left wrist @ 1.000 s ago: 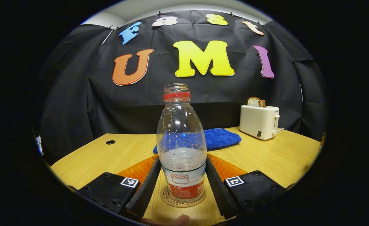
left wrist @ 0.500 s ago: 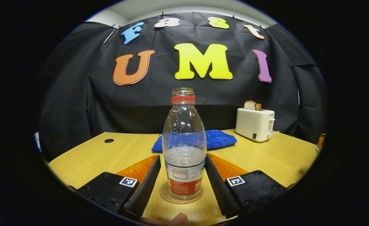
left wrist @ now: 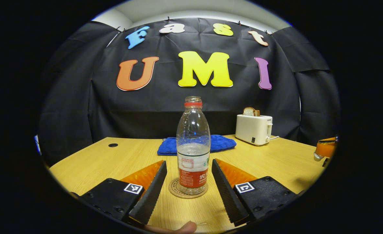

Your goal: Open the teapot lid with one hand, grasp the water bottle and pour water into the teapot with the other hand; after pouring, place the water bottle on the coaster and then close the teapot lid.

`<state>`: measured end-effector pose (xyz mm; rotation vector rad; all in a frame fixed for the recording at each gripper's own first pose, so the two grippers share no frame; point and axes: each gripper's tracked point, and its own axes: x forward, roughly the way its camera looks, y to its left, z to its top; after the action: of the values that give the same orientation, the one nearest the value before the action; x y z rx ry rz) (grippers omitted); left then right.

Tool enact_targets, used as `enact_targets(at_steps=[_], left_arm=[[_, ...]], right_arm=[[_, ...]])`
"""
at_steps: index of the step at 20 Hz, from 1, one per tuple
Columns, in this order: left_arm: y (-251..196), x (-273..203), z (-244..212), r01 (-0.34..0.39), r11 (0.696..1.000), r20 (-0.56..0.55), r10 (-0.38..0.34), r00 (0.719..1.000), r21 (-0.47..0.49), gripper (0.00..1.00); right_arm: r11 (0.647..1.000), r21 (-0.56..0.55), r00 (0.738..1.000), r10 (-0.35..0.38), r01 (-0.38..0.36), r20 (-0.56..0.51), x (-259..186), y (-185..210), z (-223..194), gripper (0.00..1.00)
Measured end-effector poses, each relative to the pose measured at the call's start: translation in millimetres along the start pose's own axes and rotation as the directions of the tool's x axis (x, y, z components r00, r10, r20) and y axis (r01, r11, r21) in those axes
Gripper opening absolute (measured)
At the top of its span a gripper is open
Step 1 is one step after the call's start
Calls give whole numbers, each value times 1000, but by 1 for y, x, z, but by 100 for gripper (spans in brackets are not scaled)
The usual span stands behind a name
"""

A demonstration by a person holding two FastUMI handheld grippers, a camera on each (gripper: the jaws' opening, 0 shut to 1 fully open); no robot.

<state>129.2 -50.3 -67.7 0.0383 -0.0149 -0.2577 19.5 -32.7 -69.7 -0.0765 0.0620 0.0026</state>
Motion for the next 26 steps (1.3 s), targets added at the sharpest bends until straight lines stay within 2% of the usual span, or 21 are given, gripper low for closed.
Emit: enact_targets(at_steps=[2, 7, 11, 14, 19, 24, 26], left_arm=[[8, -11, 6, -45, 999, 14, 45, 999, -10, 88], [11, -36, 29, -70, 996, 33, 72, 997, -50, 87], [30, -66, 40, -128, 991, 26, 127, 992, 34, 87], [32, -80, 53, -127, 992, 22, 126, 992, 27, 88], [32, -98, 72, -87, 996, 53, 87, 995, -6, 88], [47, -109, 77, -109, 994, 51, 109, 993, 14, 88], [44, -112, 76, -77, 997, 44, 77, 996, -6, 88]], right_arm=[[998, -23, 998, 55, -55, 28, 1, 20, 7, 0], [982, -79, 982, 177, -172, 64, 6, 69, 19, 0], [961, -46, 954, 277, -274, 118, 7, 104, 33, 0], [944, -23, 940, 330, -329, 89, 14, 124, 28, 0], [935, 12, 932, 353, -355, 86, 24, 145, 34, 1], [933, 13, 932, 359, -360, 56, 39, 162, 28, 1], [937, 11, 937, 347, -348, 47, 46, 162, 23, 0]])
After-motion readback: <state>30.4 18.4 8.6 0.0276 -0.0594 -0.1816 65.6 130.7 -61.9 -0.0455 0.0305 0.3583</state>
